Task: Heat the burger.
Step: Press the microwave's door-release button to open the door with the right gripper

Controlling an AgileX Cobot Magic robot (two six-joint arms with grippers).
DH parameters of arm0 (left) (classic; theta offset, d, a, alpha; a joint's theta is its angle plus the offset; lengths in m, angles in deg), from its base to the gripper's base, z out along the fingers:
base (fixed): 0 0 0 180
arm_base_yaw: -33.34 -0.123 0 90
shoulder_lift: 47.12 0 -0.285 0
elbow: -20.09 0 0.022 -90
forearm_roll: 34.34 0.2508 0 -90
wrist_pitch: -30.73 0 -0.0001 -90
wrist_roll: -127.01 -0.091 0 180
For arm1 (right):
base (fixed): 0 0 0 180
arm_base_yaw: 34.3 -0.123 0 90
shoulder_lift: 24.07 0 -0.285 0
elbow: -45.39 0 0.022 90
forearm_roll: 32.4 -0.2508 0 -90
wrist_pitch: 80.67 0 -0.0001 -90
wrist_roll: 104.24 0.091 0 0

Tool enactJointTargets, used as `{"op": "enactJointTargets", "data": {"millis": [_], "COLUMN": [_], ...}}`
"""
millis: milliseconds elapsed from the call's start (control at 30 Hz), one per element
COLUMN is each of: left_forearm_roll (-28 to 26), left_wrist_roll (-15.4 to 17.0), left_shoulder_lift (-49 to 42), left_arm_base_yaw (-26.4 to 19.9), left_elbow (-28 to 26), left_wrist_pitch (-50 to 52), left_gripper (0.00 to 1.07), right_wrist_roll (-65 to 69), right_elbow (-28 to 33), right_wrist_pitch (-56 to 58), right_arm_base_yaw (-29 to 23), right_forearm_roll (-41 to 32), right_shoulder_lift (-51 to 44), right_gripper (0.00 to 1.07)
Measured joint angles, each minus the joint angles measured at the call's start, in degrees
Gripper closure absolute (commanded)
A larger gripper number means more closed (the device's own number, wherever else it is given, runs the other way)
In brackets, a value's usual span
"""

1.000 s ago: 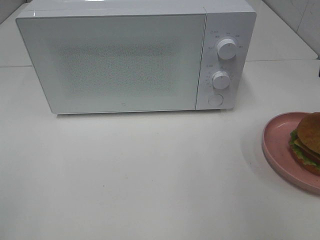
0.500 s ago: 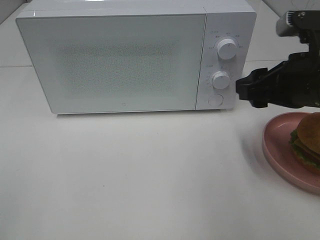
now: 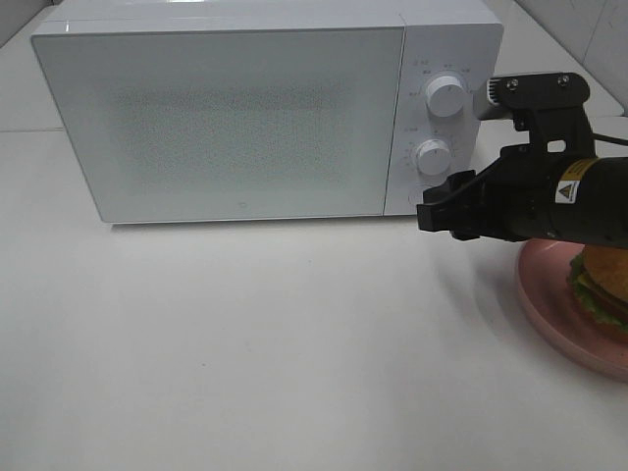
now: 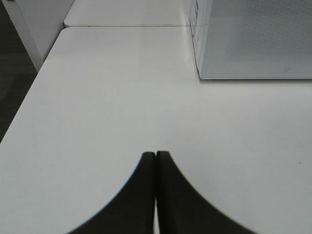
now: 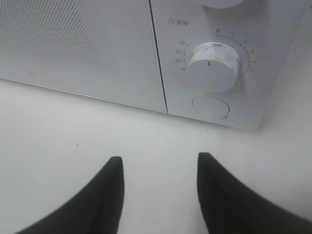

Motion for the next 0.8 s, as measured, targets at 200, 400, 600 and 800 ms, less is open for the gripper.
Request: {"op": "enactJointTargets", "data": {"millis": [200,400,600,800], "left_forearm_roll": [0.0,0.0,0.0,0.0], "left_wrist_roll": [0.0,0.0,0.0,0.0], "left_shoulder_lift": [0.0,0.0,0.0,0.0], "left_arm_base_yaw": [0.0,0.0,0.0,0.0], "left_elbow": [0.0,0.0,0.0,0.0], "left_wrist_pitch": [0.0,0.0,0.0,0.0], "left_gripper": [1.06,1.06,1.06,1.06], "right_wrist_roll": [0.3,0.6,4.4,10.7], "right_elbow": [-0.1,-0.1,-0.1,-0.1], "right_wrist_pitch": [-3.4,-6.4,-7.2,-8.3], "right_arm_base_yaw": [0.0,0.0,0.0,0.0], "right_forearm_roll": [0.0,1.2,1.5,4.3], "right_shoulder_lift": [3.0,5.5,6.1,6.2], "right_gripper": [0.90,1.07,1.07,1.07]}}
